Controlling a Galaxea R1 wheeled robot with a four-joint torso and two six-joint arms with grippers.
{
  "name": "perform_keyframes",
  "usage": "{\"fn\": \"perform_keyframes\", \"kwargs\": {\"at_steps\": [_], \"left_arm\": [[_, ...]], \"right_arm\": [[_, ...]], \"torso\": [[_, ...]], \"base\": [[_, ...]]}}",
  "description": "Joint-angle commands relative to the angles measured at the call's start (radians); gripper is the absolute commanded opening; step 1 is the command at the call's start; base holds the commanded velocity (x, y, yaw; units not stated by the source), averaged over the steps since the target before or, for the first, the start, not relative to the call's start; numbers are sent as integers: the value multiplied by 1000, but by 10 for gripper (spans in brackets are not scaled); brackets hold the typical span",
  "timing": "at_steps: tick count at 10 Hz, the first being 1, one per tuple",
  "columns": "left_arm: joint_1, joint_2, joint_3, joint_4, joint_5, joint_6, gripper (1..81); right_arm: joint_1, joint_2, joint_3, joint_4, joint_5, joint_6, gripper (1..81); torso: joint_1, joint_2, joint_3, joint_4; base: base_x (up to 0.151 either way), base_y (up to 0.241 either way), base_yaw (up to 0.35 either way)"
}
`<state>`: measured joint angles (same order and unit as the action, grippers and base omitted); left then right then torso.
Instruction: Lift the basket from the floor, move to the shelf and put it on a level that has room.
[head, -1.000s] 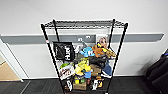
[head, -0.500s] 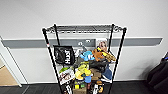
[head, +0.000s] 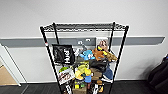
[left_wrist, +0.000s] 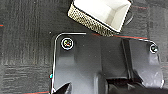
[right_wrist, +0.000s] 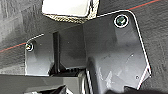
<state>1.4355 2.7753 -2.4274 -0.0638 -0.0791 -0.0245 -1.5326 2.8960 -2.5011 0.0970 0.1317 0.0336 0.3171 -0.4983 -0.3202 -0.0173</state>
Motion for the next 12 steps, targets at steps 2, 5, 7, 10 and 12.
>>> {"fn": "perform_keyframes", "kwargs": {"at_steps": [2, 5, 7, 10, 12], "left_arm": [[-74, -71, 100, -17, 85, -9, 811], [-117, -71, 88, -42, 133, -8, 811], [-149, -68, 76, -57, 163, -9, 811], [-181, -66, 74, -59, 185, -8, 811], [-195, -66, 65, -70, 185, -8, 811]], "right_arm": [[54, -15, 67, 10, -53, 2, 811], [64, -24, 79, 12, -53, 2, 811], [68, -21, 85, 12, -55, 2, 811], [70, -21, 94, 12, -53, 0, 811], [70, -13, 88, 16, -52, 2, 811]], "torso": [[83, -130, -121, 0], [149, -232, -208, 0], [185, -287, -167, 0], [244, -380, -180, 0], [287, -448, -180, 0]], "base": [[0, 0, 0], [0, 0, 0], [0, 0, 0], [0, 0, 0], [0, 0, 0]]}}
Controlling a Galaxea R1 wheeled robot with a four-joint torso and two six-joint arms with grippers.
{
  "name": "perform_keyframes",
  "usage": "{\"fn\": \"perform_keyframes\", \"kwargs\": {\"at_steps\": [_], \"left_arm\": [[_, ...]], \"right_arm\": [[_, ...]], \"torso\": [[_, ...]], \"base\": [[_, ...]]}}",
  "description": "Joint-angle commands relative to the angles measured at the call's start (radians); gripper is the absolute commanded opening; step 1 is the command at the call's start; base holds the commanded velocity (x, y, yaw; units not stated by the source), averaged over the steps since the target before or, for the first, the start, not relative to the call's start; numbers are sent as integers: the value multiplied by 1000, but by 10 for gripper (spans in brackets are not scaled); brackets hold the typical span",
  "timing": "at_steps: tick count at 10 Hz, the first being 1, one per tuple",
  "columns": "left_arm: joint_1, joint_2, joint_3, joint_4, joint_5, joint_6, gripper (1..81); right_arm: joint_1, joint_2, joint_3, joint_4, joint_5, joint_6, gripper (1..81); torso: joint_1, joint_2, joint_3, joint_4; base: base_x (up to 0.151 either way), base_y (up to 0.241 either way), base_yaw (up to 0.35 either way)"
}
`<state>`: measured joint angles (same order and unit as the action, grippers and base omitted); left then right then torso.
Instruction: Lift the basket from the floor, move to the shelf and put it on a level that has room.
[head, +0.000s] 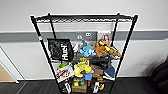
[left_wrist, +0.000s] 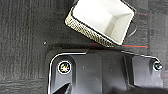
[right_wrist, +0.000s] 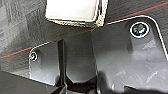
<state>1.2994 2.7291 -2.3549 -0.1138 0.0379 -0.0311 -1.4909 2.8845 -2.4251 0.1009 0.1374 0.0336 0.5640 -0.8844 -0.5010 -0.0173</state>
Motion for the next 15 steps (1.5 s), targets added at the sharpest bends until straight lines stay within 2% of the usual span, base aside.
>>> {"fn": "perform_keyframes", "kwargs": {"at_steps": [1, 2, 8, 9, 10, 12, 15], "left_arm": [[-70, -20, -11, -18, 85, -1, 811], [-85, -23, -11, -20, 109, -1, 811], [-142, -29, -11, -35, 143, -3, 811], [-142, -29, -11, -35, 143, -3, 811], [-145, -32, -11, -37, 142, -3, 811], [-157, -38, -11, -49, 146, -3, 811], [-202, -44, -11, -53, 200, -1, 811]], "right_arm": [[29, 3, 8, 26, -58, 2, 811], [31, 6, 5, 30, -58, 2, 811], [53, 3, 11, 31, -67, 2, 811], [59, 2, 12, 31, -70, 2, 811], [69, -2, 15, 30, -71, 0, 811], [111, -26, 58, 30, -78, 0, 811], [195, -77, 106, 65, -136, 6, 811]], "torso": [[62, -96, 0, 0], [83, -130, 0, 0], [214, -338, 0, 0], [234, -370, 0, -62], [256, -405, 0, -1], [286, -451, 0, -13], [349, -553, 0, -14]], "base": [[0, 0, 0], [0, 0, 0], [0, 0, 0], [0, 0, 0], [0, 0, 0], [0, 0, 0], [0, 0, 0]]}}
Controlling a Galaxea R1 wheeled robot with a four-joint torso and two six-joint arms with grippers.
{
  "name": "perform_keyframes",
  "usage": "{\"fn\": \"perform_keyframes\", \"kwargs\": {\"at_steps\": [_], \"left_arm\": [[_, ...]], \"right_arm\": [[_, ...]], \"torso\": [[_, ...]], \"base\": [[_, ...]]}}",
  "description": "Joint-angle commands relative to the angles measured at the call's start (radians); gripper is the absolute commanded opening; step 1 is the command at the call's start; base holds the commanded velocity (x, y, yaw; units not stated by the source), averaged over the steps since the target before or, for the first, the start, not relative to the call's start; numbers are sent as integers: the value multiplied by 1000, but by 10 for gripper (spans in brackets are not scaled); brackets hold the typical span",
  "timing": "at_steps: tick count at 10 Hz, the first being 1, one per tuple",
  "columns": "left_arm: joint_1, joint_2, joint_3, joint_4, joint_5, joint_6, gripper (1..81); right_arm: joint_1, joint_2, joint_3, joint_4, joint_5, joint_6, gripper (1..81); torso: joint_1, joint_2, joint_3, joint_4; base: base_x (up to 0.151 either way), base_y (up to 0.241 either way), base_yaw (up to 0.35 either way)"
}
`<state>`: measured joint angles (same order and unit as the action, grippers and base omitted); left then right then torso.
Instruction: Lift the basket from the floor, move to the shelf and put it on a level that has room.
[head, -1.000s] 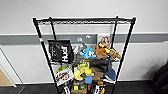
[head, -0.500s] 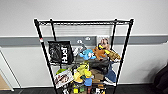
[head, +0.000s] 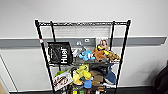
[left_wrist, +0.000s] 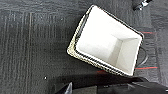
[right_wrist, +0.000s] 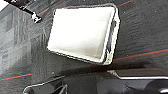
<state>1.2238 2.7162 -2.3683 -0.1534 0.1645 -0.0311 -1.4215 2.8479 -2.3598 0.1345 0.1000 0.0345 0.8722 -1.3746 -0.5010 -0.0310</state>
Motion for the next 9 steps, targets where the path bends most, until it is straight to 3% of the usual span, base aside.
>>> {"fn": "perform_keyframes", "kwargs": {"at_steps": [1, 4, 9], "left_arm": [[-141, -31, 3, -18, 87, -3, 811], [-187, -28, 3, -23, 121, -4, 811], [-293, -1, -45, -25, 210, -6, 811]], "right_arm": [[152, -49, 44, 36, -105, 5, 811], [210, -55, 41, 66, -152, 5, 811], [236, -72, 38, 97, -164, 5, 811]], "torso": [[64, -99, -84, 0], [113, -178, -121, 0], [219, -344, -277, 0]], "base": [[0, 0, 0], [0, 0, 0], [0, 0, 0]]}}
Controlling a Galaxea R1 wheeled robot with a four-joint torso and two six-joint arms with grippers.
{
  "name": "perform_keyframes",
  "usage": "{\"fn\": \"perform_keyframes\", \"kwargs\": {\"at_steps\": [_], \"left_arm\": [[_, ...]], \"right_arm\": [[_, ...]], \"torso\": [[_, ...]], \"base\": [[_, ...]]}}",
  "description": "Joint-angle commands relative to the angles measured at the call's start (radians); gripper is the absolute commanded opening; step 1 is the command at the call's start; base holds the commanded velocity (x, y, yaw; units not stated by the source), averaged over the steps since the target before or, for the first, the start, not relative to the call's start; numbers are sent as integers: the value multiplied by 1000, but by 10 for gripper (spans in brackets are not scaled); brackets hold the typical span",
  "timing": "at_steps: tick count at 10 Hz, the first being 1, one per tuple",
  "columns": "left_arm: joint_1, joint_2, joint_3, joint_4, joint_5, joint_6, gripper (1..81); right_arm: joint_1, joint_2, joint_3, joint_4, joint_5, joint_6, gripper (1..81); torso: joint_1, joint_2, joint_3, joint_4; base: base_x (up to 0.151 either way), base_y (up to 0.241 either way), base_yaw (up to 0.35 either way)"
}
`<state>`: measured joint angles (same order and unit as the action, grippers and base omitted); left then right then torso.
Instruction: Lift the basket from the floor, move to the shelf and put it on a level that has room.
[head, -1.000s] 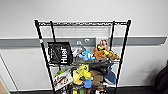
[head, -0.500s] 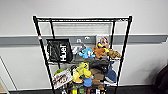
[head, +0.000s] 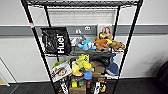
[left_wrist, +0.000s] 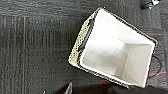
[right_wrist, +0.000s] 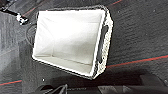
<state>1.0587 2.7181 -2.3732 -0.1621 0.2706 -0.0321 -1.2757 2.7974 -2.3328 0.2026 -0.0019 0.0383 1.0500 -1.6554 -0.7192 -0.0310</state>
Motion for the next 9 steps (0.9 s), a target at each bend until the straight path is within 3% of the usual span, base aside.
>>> {"fn": "perform_keyframes", "kwargs": {"at_steps": [1, 3, 4, 6, 9], "left_arm": [[-142, 9, -63, -14, 113, -5, 811], [-171, 40, -113, -14, 145, -5, 811], [-183, 49, -121, -13, 148, -5, 811], [-210, 62, -121, -14, 173, -5, 811], [-236, 74, -121, -13, 176, -5, 811]], "right_arm": [[95, -26, 14, 34, -64, 2, 811], [106, -26, 11, 46, -69, 2, 811], [115, -26, 9, 49, -70, 2, 811], [132, -22, 11, 55, -87, 8, 811], [135, -17, 7, 64, -93, 9, 811]], "torso": [[62, -96, -90, 0], [105, -163, -153, 0], [127, -198, -93, 0], [163, -251, -136, 0], [222, -346, -150, 0]], "base": [[0, 0, 0], [0, 0, 0], [0, 0, 0], [0, 0, 0], [0, 0, 0]]}}
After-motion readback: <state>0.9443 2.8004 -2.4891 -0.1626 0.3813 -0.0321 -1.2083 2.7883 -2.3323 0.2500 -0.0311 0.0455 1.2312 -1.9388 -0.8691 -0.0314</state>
